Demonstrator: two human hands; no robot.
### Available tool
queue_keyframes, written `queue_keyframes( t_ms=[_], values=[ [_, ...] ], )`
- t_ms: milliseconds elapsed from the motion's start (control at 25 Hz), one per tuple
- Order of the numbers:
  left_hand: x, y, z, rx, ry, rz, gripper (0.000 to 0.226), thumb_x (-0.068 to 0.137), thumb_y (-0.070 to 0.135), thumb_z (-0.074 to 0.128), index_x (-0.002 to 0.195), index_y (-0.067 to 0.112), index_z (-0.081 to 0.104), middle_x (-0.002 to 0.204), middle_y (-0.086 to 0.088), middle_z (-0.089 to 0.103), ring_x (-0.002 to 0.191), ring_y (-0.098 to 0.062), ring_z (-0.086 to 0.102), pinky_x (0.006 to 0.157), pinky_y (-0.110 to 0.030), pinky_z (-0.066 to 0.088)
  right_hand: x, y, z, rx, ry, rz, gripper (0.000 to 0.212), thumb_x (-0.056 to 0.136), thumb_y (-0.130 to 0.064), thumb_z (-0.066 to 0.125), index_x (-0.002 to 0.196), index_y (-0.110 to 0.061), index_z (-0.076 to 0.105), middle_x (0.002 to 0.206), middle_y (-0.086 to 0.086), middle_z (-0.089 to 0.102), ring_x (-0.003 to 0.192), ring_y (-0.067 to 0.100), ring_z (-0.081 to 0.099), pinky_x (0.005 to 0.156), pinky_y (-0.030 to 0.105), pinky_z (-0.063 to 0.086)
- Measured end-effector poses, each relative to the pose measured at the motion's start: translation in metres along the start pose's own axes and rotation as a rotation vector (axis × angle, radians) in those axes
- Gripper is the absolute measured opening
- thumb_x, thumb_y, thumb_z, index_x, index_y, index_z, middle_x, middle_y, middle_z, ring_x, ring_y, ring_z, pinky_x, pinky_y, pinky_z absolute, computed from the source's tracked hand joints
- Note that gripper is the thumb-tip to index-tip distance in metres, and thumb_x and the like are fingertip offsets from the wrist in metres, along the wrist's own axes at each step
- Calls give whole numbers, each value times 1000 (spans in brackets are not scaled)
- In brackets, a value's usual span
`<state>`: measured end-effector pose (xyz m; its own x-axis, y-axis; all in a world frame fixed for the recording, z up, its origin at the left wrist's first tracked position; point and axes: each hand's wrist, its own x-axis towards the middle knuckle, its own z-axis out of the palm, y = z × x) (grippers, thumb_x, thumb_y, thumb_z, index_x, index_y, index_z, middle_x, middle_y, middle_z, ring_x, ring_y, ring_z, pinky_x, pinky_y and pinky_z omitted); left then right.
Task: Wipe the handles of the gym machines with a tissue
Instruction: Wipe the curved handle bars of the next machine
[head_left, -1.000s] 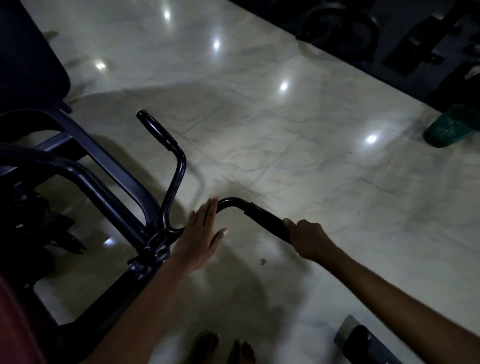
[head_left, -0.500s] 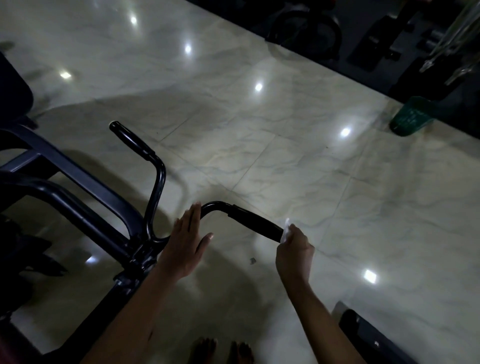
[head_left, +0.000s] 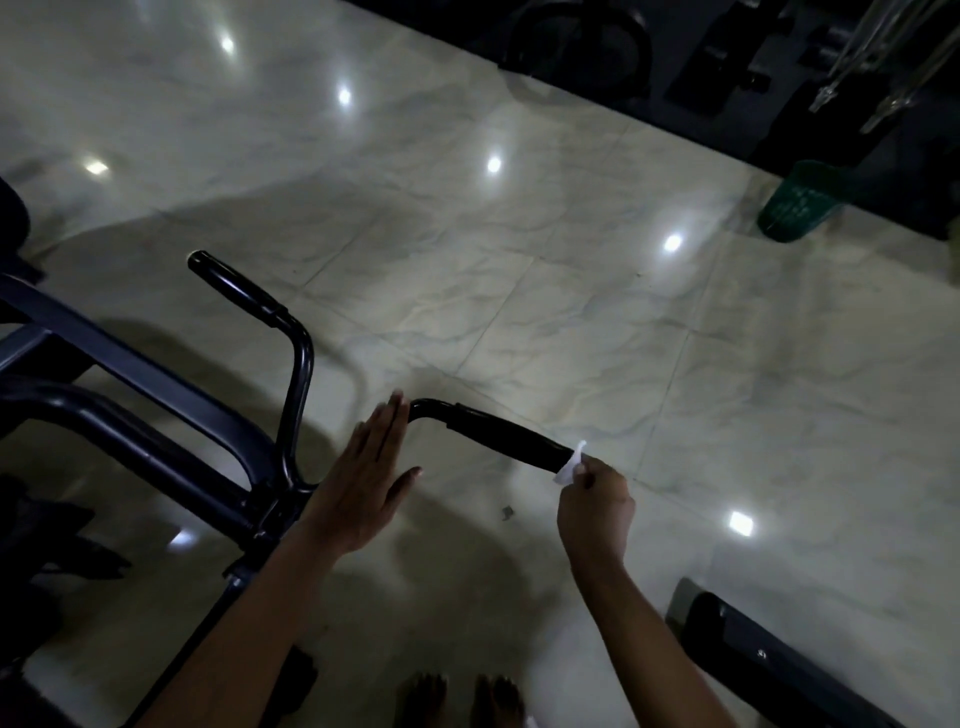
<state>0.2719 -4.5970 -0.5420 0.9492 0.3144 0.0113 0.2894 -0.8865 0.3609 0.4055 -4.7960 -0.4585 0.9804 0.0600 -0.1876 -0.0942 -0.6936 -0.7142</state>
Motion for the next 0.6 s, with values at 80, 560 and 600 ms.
queue_keyframes(
  t_ms=[80,560,600],
  values=[
    [7,4,-3,13,-2,33,74,98,50,24,152,8,-4,161,-5,-8,148,-19,-3,120,-37,10,-6,-2,-4,27,41,-55,23,93,-1,43,85,5,64,78,23,63,81,39,57,58,26,24],
    [21,7,-3,71,3,68,74,98,52,21,152,6,3,161,-7,-1,148,-20,-2,119,-33,9,5,5,6,-17,24,-92,28,95,-7,46,70,1,57,62,22,57,54,31,48,55,27,24],
    [21,7,-3,73,0,65,74,98,52,21,152,5,3,161,-8,0,148,-21,-1,119,-33,9,8,6,4,-24,-11,-56,32,95,-10,46,66,-1,55,59,18,55,58,32,50,55,28,27]
  ],
)
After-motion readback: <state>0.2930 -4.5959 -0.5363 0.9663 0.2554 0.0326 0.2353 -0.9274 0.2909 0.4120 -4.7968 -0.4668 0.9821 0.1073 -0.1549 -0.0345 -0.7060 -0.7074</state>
